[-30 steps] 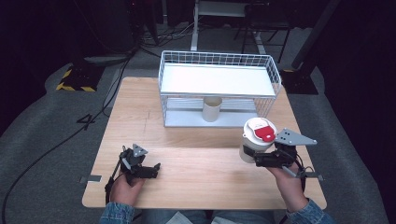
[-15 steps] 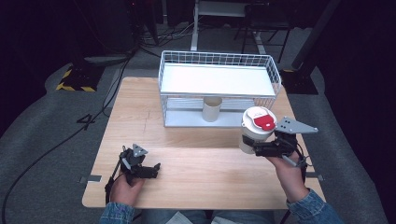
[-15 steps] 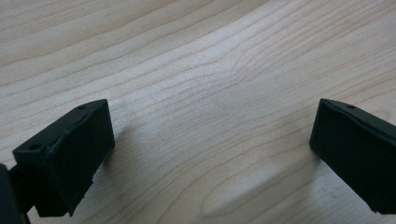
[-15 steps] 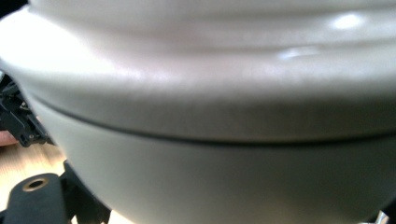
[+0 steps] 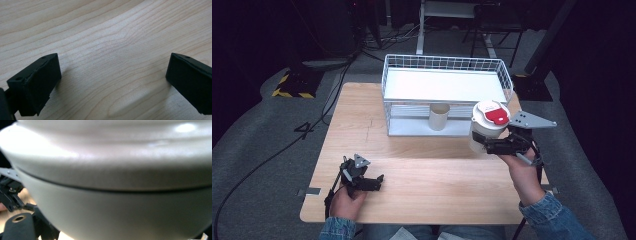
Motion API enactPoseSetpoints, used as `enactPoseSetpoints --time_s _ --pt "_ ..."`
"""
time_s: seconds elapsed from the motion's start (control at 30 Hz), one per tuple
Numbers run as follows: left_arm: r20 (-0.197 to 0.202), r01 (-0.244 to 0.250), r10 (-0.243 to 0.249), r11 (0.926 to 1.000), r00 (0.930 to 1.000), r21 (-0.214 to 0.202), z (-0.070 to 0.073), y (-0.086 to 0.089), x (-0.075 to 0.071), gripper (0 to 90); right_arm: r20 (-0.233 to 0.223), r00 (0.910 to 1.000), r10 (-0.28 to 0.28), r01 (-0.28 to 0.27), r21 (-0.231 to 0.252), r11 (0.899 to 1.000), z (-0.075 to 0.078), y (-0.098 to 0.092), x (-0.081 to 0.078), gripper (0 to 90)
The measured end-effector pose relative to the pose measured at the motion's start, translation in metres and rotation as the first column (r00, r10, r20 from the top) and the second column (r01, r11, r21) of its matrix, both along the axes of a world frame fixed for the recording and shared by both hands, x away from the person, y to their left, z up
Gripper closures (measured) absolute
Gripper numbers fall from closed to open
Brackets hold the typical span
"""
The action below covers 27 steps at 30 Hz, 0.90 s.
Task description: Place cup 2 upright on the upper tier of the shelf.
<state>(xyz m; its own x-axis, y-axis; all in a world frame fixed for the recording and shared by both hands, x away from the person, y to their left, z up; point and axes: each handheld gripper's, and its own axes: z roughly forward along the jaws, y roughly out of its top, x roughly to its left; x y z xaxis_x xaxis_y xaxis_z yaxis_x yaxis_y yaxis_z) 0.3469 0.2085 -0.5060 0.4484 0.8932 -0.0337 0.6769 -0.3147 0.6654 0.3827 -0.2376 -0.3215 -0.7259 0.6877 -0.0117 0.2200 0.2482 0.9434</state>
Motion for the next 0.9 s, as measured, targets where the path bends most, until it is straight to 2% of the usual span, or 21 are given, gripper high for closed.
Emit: enactPoseSetpoints --time_s 0.13,0.7,0.9 --pt "0.000 0.001 -0.001 1.0000 1.0000 0.000 0.000 0.000 0.000 0.4 -0.011 0.9999 0.010 -0.009 0.024 1.000 0.009 0.002 0.007 13.1" --pt "0.003 -0.005 0.005 1.0000 1.0000 0.000 0.000 0.000 0.000 0.4 0.008 1.0000 0.003 -0.003 0.037 0.999 0.036 0.012 0.033 13.1" --pt "0.003 -0.007 0.007 1.0000 1.0000 0.002 0.000 -0.001 0.000 0.4 0.006 0.9999 -0.015 0.015 0.039 0.999 0.043 0.017 0.044 13.1"
